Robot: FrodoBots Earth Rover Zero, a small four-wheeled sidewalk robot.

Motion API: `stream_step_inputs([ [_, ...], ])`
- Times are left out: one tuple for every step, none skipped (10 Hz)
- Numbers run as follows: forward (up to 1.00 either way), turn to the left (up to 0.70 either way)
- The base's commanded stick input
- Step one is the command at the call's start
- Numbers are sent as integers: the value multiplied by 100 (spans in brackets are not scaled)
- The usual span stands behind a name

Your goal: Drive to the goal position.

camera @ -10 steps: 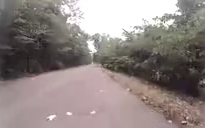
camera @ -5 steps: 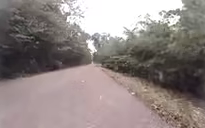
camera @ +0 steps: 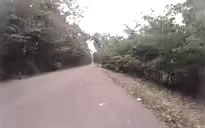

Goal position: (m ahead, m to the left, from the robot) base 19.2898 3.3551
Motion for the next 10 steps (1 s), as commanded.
stream_step_inputs([
  [70,0],
  [70,0],
  [70,0],
  [70,0],
  [70,0],
  [70,0],
  [70,18],
  [70,35],
  [70,35],
  [70,28],
])
